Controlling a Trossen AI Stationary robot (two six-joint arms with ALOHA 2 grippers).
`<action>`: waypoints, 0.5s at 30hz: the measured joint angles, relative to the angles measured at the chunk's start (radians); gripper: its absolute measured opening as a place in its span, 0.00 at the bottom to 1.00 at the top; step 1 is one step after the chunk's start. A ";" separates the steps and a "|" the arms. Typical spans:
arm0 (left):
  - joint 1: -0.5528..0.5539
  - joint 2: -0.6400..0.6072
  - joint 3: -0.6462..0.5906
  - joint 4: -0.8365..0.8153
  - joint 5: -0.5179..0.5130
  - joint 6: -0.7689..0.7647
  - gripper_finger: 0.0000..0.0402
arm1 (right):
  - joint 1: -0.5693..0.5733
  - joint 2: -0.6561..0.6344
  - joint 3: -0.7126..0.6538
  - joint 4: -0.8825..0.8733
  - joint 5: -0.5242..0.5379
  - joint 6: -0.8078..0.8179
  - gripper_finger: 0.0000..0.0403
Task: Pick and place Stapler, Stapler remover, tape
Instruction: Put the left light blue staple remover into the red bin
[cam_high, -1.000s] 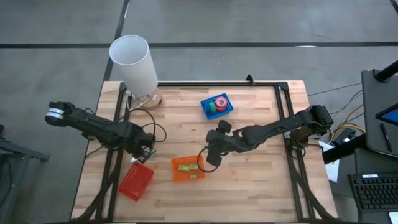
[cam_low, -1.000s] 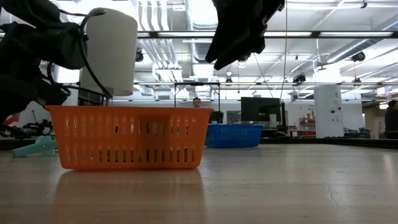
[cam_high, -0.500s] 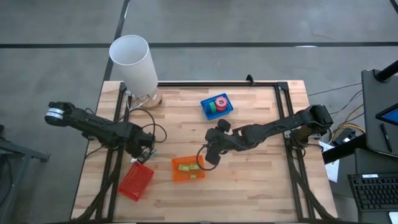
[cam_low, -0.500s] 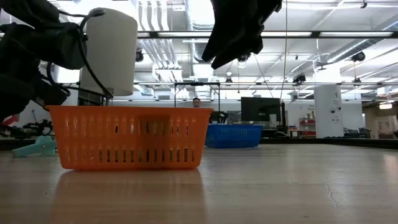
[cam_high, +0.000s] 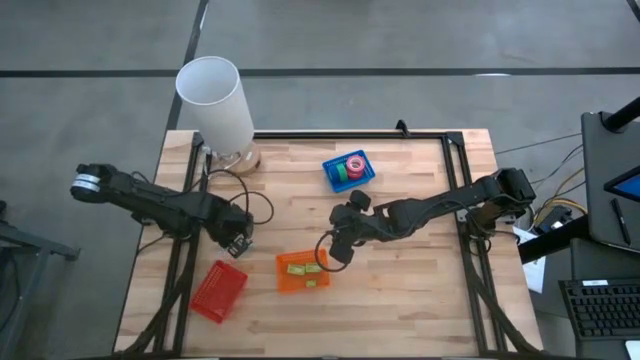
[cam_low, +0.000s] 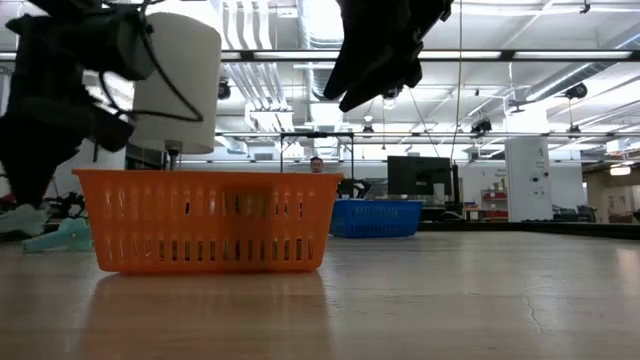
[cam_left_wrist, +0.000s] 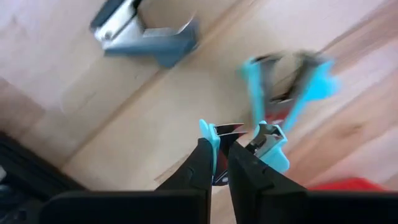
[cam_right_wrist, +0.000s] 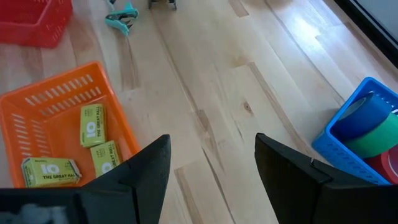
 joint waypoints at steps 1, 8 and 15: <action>0.000 -0.003 0.015 0.000 -0.006 0.000 0.08 | -0.001 0.000 0.000 0.000 0.000 0.000 0.56; 0.000 -0.021 0.125 -0.039 -0.036 -0.001 0.11 | -0.011 0.000 0.000 0.000 0.000 0.000 0.56; 0.000 -0.021 0.271 -0.114 0.070 0.005 0.09 | -0.012 0.000 0.000 0.000 0.000 0.000 0.56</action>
